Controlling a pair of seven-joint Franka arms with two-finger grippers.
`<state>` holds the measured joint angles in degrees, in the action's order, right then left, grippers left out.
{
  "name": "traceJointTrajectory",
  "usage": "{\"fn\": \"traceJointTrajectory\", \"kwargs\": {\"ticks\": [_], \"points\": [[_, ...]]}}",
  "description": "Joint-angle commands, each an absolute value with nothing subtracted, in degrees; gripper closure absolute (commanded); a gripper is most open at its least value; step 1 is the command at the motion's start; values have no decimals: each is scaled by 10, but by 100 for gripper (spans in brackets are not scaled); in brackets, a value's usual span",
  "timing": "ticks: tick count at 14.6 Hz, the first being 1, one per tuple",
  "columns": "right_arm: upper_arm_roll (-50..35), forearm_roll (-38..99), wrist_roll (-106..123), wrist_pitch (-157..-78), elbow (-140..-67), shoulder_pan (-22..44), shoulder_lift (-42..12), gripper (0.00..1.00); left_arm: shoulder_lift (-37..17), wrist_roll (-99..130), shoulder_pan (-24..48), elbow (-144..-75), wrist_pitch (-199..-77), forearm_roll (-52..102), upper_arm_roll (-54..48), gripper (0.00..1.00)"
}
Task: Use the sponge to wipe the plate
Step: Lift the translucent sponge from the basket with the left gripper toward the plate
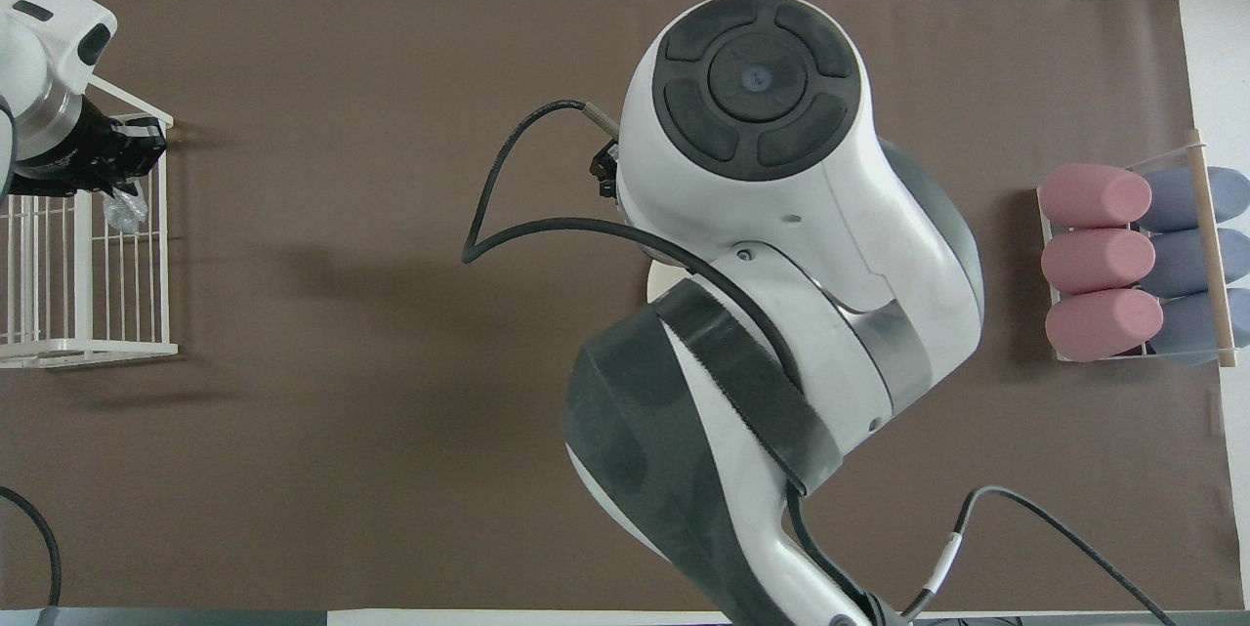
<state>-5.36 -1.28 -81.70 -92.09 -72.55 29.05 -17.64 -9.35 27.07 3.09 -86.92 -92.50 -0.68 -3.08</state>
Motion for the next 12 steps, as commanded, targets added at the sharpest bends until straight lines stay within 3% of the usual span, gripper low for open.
{"fn": "traceJointTrajectory", "kwargs": {"ticks": [1, 7, 12], "points": [[-55, -15, -845, -899, -718, 291, -178, 0, -71, 258, 23, -869, -893, 109, -29, 100], [-56, 9, -958, -896, -724, 293, -171, 0, -29, 174, -1, -951, -902, 344, -29, 100], [-57, 10, -983, -903, -732, 301, -169, 0, 55, 24, -11, -1123, -964, 539, -29, 100]]}}
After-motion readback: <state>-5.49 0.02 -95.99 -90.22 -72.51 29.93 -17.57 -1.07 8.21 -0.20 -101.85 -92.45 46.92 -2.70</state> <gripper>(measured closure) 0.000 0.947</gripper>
